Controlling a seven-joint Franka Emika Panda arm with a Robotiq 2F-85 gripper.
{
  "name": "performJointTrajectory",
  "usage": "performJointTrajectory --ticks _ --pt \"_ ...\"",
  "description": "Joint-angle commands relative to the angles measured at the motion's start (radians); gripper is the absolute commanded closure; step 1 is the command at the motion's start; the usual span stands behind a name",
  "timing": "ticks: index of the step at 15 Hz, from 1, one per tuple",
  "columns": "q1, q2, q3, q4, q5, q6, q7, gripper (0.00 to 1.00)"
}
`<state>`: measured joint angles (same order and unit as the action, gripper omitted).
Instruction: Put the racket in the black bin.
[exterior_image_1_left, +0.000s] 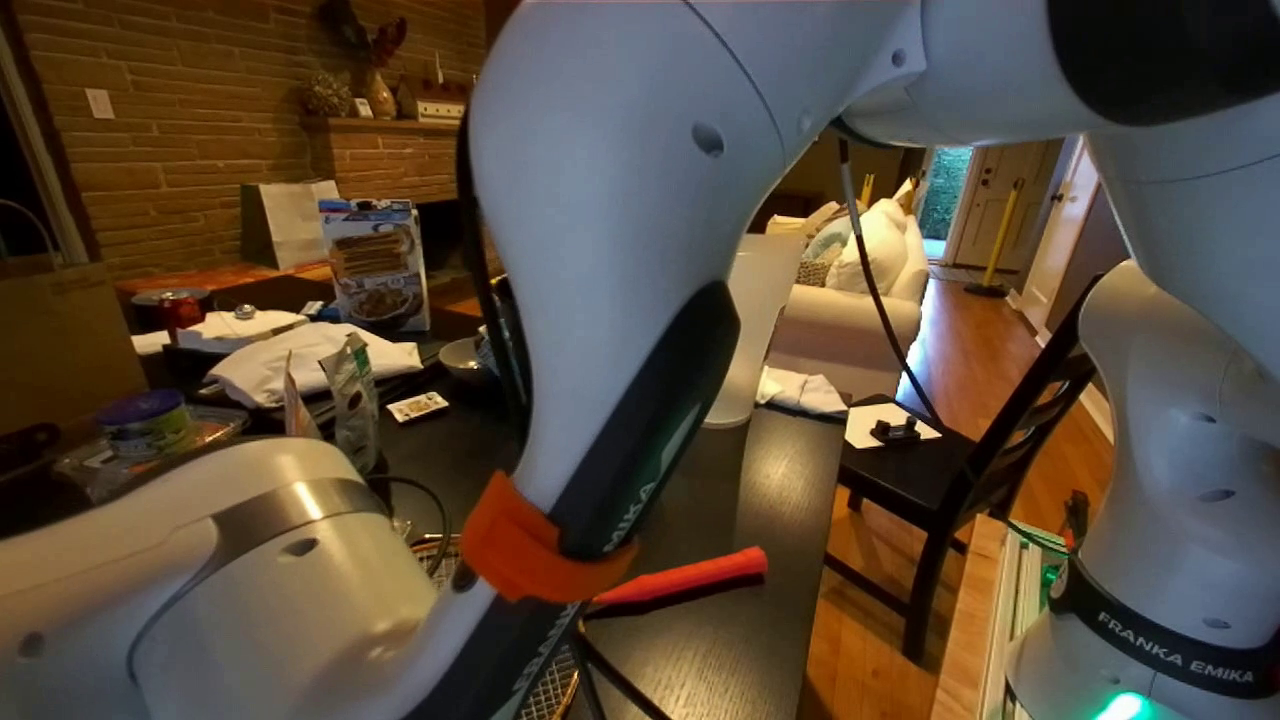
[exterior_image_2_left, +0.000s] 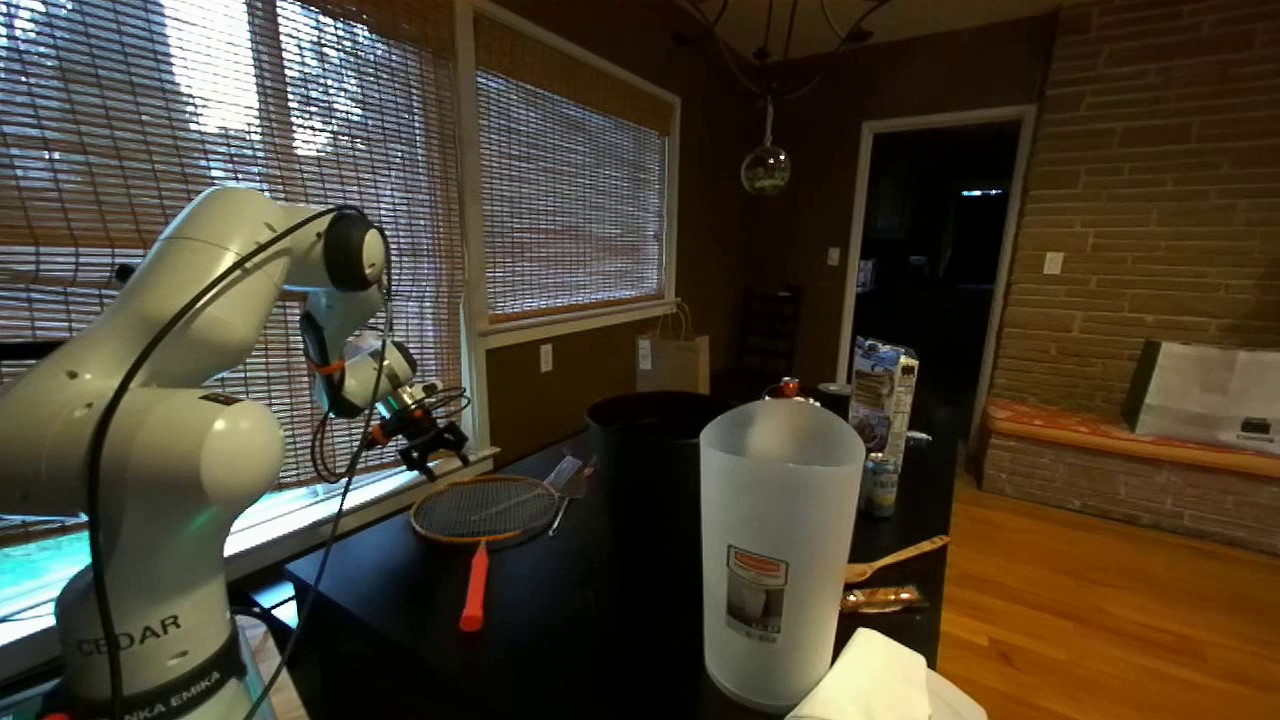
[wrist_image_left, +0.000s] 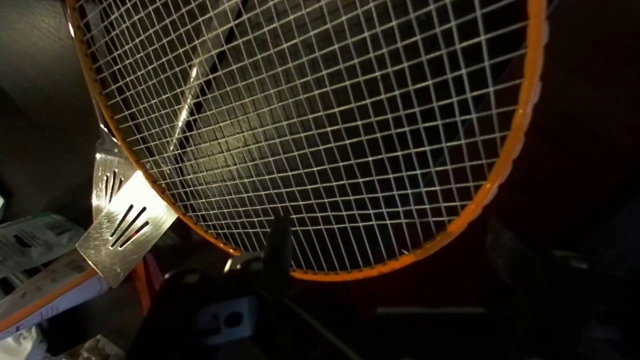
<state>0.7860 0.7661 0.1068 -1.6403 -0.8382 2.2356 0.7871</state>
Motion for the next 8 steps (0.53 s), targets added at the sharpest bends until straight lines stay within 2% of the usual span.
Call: performJointTrajectory --ticks 1,5,8 --pt "0.036 0.061 -0.026 0.084 -0.008 -0.024 0.017 0.0" --pt "0.065 0.101 -0.036 0.133 -0.002 -0.048 0.006 0.0" --pt "0.09 0.11 -0.044 0.154 -0.003 -0.11 -0.02 0.0"
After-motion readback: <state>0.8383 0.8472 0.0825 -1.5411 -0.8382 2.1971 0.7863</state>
